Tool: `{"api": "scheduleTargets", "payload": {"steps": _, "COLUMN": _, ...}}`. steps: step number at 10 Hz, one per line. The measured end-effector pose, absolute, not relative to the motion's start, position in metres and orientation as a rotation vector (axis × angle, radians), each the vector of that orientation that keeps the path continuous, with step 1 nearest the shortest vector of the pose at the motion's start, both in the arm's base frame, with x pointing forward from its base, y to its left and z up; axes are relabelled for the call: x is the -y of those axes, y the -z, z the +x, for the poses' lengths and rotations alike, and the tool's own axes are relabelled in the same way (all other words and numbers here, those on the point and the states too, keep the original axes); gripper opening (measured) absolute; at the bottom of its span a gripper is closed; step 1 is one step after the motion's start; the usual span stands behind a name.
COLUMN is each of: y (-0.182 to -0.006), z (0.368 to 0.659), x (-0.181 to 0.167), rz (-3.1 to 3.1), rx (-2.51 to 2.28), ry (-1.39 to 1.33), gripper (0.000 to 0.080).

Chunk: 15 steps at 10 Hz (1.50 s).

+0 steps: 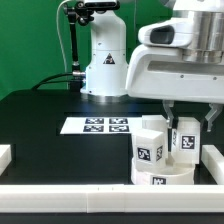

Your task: Assemble stool

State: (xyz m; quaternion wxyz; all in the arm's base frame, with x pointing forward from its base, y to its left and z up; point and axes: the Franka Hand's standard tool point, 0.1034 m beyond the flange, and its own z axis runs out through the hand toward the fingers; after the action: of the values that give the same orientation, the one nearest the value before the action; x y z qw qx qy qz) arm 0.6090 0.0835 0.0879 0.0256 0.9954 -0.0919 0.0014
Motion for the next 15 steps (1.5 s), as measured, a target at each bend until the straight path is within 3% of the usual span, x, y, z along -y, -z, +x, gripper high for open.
{"api": "scheduleTargets", "payload": {"steps": 7, "y": -0.0878, "z": 0.6094, "x": -0.0875, "rz": 2.951, "rx": 0.934, "ry": -0.028, "gripper": 0.034}}
{"api": "scheduleTargets", "payload": {"steps": 15, "y": -0.0848, "z": 0.6133, "x": -0.0807, "rz": 2.429, "rx": 2.21, "ry": -0.093, "gripper": 0.034}}
